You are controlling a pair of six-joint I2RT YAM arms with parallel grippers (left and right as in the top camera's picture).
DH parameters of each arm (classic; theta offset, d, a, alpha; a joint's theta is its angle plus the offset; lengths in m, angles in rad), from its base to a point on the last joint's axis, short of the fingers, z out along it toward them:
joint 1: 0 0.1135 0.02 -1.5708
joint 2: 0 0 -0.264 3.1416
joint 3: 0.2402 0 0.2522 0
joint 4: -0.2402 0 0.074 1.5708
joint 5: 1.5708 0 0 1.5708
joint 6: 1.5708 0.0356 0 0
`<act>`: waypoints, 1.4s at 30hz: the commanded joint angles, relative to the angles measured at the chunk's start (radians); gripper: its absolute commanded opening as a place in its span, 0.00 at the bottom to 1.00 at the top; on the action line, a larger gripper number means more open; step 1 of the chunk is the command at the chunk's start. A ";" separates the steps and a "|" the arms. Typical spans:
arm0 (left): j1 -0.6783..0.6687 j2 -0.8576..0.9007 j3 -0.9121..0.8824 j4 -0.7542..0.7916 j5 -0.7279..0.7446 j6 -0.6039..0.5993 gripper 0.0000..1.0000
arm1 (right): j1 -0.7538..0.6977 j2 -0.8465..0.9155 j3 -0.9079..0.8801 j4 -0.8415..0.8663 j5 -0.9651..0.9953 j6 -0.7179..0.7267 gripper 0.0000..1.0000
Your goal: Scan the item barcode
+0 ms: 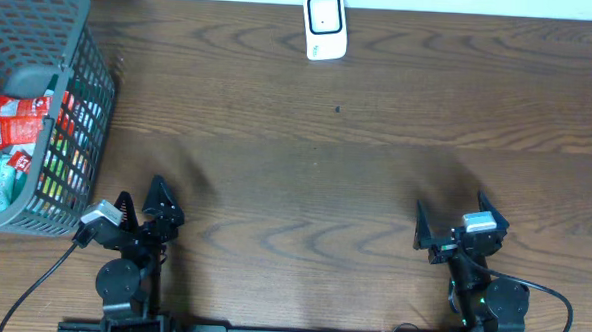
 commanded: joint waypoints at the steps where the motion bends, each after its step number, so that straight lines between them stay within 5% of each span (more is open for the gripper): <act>1: 0.002 -0.006 -0.008 -0.050 -0.013 0.017 0.84 | -0.002 -0.005 -0.001 -0.004 0.002 0.011 0.99; 42: 0.002 -0.006 -0.008 -0.045 0.022 0.013 0.84 | -0.002 -0.005 -0.001 -0.004 0.002 0.011 0.99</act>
